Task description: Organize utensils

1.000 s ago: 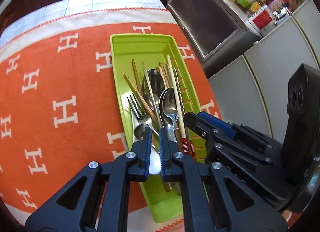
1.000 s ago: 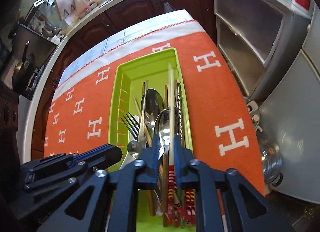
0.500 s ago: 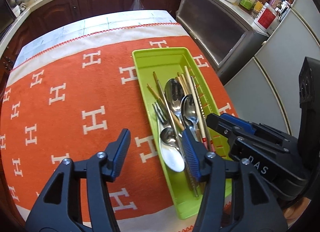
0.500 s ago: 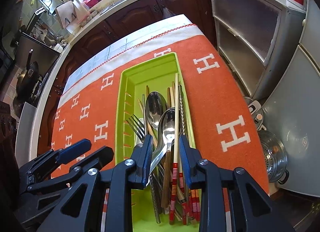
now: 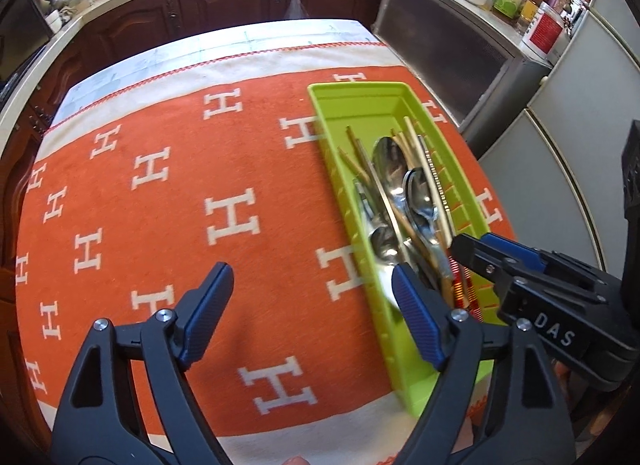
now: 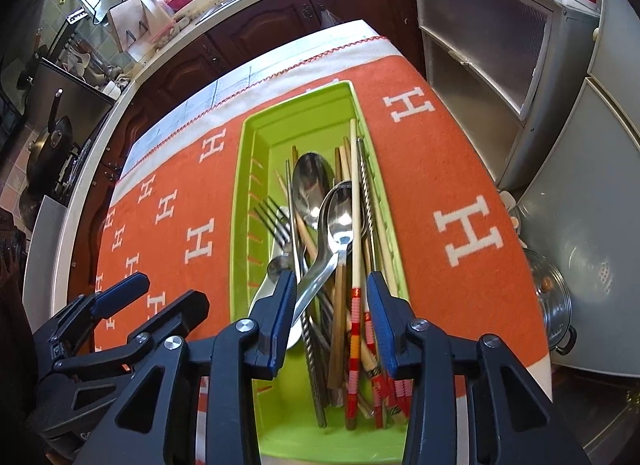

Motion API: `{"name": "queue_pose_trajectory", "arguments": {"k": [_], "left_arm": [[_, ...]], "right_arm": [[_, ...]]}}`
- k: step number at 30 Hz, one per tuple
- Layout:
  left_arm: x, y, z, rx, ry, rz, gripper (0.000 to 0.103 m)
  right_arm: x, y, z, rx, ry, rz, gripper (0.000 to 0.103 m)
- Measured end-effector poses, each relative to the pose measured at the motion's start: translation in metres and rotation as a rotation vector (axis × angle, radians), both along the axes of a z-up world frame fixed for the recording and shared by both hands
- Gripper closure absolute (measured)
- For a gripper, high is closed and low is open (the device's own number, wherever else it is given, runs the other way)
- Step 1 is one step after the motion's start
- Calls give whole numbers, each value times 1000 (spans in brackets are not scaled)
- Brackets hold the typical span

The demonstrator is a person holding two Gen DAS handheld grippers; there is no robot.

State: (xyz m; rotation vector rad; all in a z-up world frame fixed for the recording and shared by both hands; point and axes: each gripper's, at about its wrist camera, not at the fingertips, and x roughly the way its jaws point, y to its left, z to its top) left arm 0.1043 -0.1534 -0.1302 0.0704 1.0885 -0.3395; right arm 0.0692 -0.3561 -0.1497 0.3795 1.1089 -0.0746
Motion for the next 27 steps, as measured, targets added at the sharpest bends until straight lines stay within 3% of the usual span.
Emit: {"name": "queue_pose_trajectory", "arguments": {"k": [8, 11, 13, 18, 27], "left_arm": [[-19, 45, 31, 19, -149, 105, 24], [-27, 66, 46, 40, -203, 157, 24], [-33, 81, 56, 44, -224, 187, 24], [-46, 116, 78, 86, -266, 276, 23], [-83, 161, 108, 53, -346, 363, 23]], "right_arm": [[-21, 30, 28, -24, -78, 28, 65], [-27, 47, 48, -42, -127, 48, 57], [-33, 62, 64, -61, -172, 63, 49], [-37, 95, 102, -72, -262, 113, 49], [-52, 163, 137, -77, -345, 216, 45]]}}
